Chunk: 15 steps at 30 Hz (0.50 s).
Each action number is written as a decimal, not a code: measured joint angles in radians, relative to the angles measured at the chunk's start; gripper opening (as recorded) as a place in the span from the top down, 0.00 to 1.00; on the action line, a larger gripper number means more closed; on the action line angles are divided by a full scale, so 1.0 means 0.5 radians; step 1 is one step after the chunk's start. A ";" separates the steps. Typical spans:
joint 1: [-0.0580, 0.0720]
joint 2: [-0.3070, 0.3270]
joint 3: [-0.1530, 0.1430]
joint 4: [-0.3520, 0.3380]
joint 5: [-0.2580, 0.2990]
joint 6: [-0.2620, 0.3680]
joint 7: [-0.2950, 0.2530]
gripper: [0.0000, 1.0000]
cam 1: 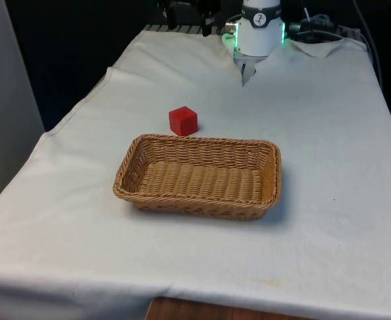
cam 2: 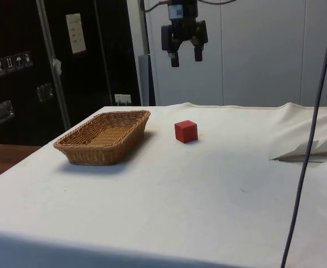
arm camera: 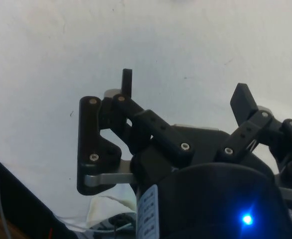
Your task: Pick up the cube and place it into the basket.
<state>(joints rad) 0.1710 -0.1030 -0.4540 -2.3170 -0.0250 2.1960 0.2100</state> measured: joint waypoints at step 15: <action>-0.002 0.038 -0.004 0.028 0.000 0.002 0.000 0.00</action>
<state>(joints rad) 0.1700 -0.0840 -0.4560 -2.3030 -0.0250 2.1970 0.2100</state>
